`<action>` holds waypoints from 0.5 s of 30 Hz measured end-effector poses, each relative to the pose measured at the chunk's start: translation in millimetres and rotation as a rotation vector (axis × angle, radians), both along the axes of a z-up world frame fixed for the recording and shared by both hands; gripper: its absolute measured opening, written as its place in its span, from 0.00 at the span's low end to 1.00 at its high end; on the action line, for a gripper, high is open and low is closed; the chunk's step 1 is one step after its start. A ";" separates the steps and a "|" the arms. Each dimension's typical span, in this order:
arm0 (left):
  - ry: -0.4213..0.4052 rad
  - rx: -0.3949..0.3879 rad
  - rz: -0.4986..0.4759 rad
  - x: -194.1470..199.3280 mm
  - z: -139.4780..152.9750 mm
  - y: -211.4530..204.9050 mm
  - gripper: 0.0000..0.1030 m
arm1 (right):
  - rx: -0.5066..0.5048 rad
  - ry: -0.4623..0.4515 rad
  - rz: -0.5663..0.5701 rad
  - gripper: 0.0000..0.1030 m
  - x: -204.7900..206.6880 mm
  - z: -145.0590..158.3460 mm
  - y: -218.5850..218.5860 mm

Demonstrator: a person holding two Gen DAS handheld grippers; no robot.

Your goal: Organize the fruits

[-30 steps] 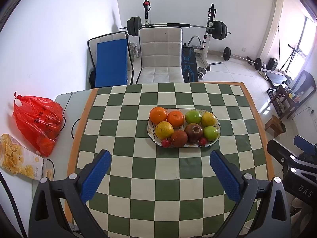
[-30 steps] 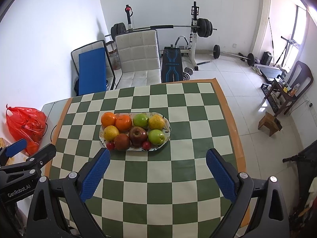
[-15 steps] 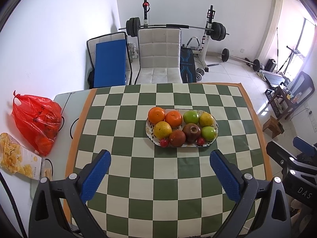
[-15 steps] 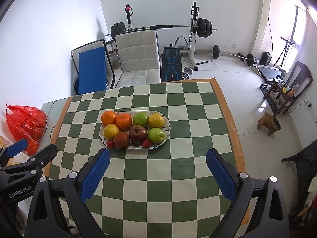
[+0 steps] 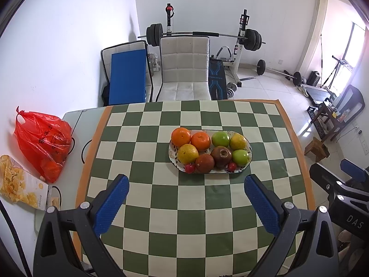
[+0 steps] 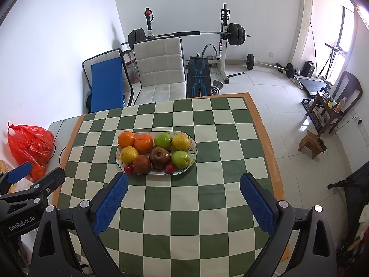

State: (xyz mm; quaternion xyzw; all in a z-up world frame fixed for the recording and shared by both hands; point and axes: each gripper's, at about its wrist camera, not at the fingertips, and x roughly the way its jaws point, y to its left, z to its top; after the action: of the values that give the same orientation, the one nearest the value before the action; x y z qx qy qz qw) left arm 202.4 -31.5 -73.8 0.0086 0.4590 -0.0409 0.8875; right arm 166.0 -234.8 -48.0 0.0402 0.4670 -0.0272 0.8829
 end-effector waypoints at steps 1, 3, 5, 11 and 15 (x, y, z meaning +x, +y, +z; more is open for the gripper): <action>0.000 0.000 -0.001 0.1 -0.4 -0.2 0.99 | -0.002 -0.002 0.000 0.97 -0.3 0.3 0.2; 0.000 0.001 -0.002 -0.2 -0.2 -0.3 0.99 | -0.001 -0.004 0.000 0.97 -0.3 1.8 -0.2; 0.002 -0.001 -0.003 -0.1 -0.8 -0.2 0.99 | -0.001 -0.005 -0.002 0.97 0.5 5.3 0.1; 0.000 -0.001 -0.001 -0.7 -0.9 -0.2 0.99 | 0.002 -0.003 -0.001 0.97 0.2 5.4 -0.2; -0.003 -0.005 -0.002 -0.2 0.4 -1.2 0.99 | 0.000 -0.004 -0.001 0.97 0.1 5.3 -0.5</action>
State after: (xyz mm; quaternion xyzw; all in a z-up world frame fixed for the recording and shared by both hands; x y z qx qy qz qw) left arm 202.2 -32.7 -73.4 0.0071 0.4577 -0.0428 0.8881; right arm 166.1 -235.3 -42.7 0.0408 0.4650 -0.0275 0.8839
